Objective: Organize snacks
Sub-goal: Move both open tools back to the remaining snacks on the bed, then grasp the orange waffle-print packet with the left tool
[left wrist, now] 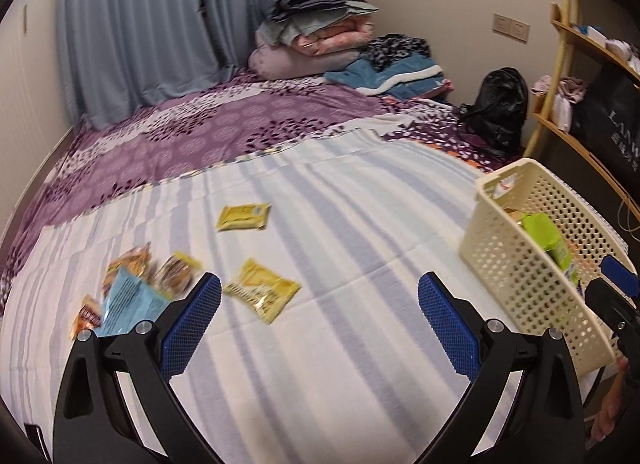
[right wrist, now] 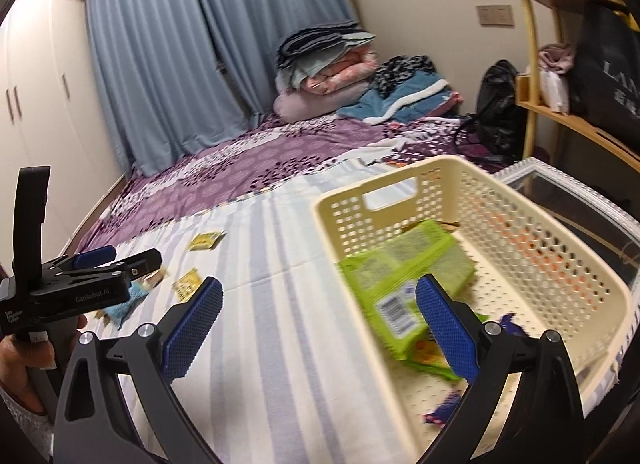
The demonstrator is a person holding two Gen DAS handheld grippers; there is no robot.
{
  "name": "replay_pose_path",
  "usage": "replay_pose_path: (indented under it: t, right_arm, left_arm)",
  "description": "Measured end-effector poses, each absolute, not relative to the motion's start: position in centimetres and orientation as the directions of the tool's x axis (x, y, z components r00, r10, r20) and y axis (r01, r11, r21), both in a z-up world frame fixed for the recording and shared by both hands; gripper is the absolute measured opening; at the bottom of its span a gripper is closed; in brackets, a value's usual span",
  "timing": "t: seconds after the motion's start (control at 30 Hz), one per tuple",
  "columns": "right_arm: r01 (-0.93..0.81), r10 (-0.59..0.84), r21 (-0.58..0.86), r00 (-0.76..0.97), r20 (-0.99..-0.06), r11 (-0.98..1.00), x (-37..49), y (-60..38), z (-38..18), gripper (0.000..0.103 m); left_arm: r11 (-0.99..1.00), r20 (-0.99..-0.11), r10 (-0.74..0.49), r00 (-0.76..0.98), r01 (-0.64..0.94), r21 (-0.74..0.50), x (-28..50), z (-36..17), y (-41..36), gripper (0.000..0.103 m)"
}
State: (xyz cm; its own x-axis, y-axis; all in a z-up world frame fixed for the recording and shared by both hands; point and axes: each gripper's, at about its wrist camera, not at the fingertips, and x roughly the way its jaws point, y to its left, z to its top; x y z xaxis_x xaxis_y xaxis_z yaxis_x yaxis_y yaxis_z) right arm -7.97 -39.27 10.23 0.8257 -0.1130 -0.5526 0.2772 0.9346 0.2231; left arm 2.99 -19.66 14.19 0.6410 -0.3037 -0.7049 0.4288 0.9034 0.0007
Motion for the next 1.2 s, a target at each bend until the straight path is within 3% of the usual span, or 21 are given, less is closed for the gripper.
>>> replay_pose_path:
  t: [0.67, 1.2]
  right_arm:
    - [0.109, 0.043, 0.199, 0.774, -0.632, 0.974, -3.7, -31.7, 8.1, 0.096]
    - [0.067, 0.067, 0.172, 0.737, -0.673, 0.983, -2.2, -29.5, 6.8, 0.096]
  left_arm:
    - [0.995, -0.726, -0.102, 0.68, 0.078, -0.067, 6.4, 12.9, -2.5, 0.1]
    - [0.96, -0.777, 0.002, 0.63, -0.218, -0.175, 11.4, 9.1, 6.9, 0.1]
